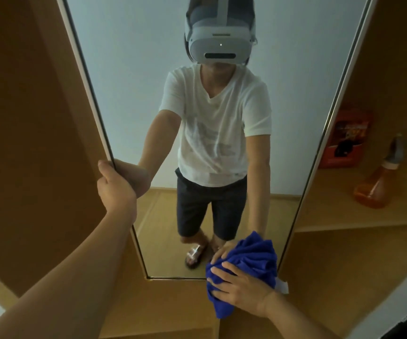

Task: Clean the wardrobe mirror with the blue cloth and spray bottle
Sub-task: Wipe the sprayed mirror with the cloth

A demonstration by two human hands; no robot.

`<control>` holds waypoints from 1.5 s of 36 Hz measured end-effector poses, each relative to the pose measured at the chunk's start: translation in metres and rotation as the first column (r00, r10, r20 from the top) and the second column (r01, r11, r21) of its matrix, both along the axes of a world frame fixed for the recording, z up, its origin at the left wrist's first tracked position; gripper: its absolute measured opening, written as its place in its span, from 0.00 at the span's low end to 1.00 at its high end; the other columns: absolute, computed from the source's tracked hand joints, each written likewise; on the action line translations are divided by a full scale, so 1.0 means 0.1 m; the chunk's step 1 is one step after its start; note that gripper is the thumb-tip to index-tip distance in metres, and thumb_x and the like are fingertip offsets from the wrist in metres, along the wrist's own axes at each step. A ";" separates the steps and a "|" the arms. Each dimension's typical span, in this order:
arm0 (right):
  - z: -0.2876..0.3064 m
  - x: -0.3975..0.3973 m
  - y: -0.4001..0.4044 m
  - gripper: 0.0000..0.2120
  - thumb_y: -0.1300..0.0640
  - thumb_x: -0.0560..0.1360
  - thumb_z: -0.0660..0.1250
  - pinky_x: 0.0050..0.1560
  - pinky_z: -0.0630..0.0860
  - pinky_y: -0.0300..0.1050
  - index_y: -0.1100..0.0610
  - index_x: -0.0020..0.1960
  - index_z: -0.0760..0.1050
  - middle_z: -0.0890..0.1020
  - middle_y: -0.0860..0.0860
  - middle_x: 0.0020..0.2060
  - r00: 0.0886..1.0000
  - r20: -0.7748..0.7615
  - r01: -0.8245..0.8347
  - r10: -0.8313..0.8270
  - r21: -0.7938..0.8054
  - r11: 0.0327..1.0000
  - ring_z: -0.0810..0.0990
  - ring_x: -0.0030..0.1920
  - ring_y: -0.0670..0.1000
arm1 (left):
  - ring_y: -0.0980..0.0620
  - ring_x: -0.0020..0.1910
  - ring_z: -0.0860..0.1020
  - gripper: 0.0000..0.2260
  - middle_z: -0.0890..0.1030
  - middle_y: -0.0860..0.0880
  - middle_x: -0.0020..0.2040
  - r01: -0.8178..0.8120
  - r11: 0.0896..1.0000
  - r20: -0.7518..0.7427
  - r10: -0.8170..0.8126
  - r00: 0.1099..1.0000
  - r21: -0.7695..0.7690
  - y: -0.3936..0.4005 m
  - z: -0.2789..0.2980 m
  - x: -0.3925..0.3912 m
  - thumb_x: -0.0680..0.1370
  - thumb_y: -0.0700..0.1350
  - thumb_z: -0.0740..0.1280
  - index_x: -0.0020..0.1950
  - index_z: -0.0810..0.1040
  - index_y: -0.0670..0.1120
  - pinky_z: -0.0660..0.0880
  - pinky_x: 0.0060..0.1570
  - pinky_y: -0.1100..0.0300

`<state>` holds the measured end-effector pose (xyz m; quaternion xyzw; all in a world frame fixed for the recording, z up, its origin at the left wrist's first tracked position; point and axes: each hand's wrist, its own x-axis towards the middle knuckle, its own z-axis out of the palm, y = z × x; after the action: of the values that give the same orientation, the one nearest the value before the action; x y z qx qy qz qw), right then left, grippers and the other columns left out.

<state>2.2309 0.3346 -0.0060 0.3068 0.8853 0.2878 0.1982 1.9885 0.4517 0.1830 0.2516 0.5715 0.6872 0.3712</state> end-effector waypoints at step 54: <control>4.24 0.13 -0.50 0.25 0.60 0.68 0.66 0.54 0.72 0.47 0.65 0.65 0.72 0.75 0.61 0.60 0.194 -0.857 0.459 0.477 0.509 0.729 0.74 0.58 0.58 | 0.52 0.42 0.71 0.22 0.73 0.48 0.46 0.150 0.989 0.023 -0.151 0.988 0.009 -0.51 1.14 -0.08 0.77 0.59 0.54 0.59 0.75 0.45 0.65 0.45 0.56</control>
<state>2.2438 0.2846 0.4176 0.4583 0.6231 0.3281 -0.5422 1.9810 0.4007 0.2966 0.2871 0.5437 0.6624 0.4279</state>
